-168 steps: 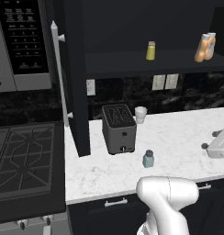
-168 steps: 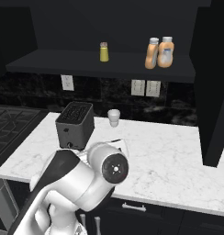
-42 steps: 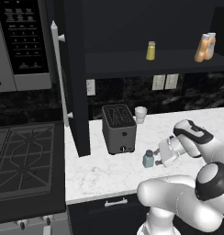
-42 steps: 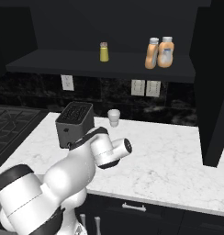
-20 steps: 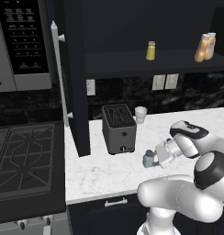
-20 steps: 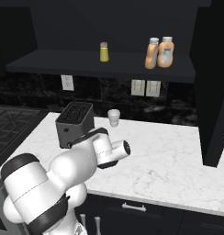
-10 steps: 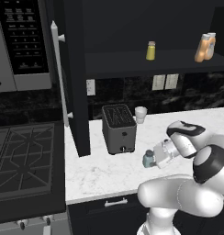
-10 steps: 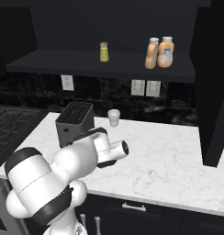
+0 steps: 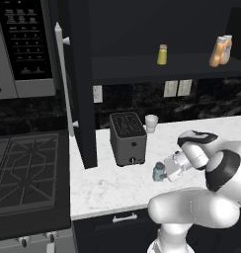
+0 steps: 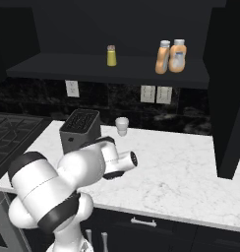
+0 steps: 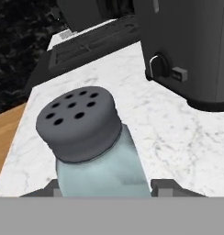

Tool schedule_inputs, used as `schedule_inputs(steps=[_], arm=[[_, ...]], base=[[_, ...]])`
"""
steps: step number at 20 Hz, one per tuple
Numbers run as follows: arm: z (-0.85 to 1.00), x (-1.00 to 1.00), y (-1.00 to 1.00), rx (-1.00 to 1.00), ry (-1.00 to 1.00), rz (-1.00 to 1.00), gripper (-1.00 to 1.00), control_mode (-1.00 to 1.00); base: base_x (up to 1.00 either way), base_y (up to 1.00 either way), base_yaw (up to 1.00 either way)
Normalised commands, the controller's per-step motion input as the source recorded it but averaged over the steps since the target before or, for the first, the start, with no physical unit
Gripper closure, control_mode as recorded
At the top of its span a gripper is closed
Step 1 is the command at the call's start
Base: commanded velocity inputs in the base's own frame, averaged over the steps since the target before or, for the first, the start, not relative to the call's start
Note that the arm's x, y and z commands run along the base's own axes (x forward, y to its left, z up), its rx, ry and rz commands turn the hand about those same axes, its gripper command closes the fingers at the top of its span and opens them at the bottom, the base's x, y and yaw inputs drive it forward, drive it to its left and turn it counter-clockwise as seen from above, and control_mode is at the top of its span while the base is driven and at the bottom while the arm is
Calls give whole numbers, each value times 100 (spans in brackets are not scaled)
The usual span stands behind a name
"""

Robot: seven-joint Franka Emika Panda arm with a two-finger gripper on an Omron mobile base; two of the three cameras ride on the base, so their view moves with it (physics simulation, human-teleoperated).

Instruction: Put the shaker and condiment bottle from the counter next to their counterparts in the cabinet.

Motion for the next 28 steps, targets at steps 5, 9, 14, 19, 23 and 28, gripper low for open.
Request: schedule_inputs(steps=[5, 9, 14, 19, 23, 28], arm=[[41, 25, 0, 5, 15, 0, 100, -100], [74, 13, -1, 0, 2, 0, 100, -100], [79, -15, -3, 0, 0, -7, 100, -100], [58, -45, -7, 0, -3, -8, 100, -100], [36, -32, -1, 0, 0, -9, 100, -100], [27, -11, 0, 0, -1, -17, 100, -100]], base=[[0, 0, 0], [0, 0, 0], [0, 0, 0], [0, 0, 0], [0, 0, 0], [0, 0, 0]])
